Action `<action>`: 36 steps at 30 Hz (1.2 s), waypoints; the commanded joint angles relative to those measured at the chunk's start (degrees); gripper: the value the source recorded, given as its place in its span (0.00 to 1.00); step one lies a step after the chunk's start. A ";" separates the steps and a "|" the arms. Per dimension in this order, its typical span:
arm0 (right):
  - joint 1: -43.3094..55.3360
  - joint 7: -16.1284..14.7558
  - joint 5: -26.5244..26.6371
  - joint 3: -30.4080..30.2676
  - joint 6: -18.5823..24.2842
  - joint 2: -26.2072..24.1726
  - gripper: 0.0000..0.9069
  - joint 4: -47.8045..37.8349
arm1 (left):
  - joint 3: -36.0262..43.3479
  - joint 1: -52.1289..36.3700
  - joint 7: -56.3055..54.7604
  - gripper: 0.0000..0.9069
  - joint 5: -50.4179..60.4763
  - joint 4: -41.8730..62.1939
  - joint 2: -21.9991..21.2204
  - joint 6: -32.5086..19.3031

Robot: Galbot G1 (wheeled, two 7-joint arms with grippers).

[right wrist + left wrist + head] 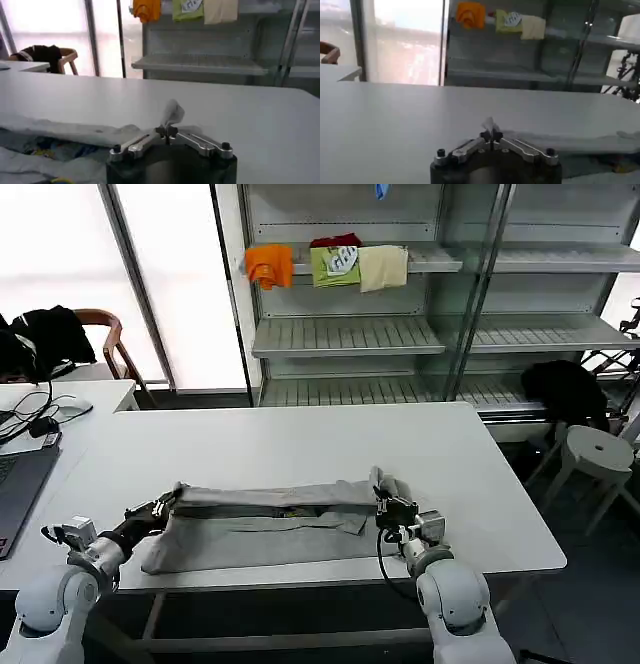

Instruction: Fold and organize the clothes.

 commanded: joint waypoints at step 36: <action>-4.79 8.02 12.38 7.94 12.98 1.26 1.00 10.18 | 0.53 10.28 -16.75 1.00 11.02 -6.74 -8.52 -5.53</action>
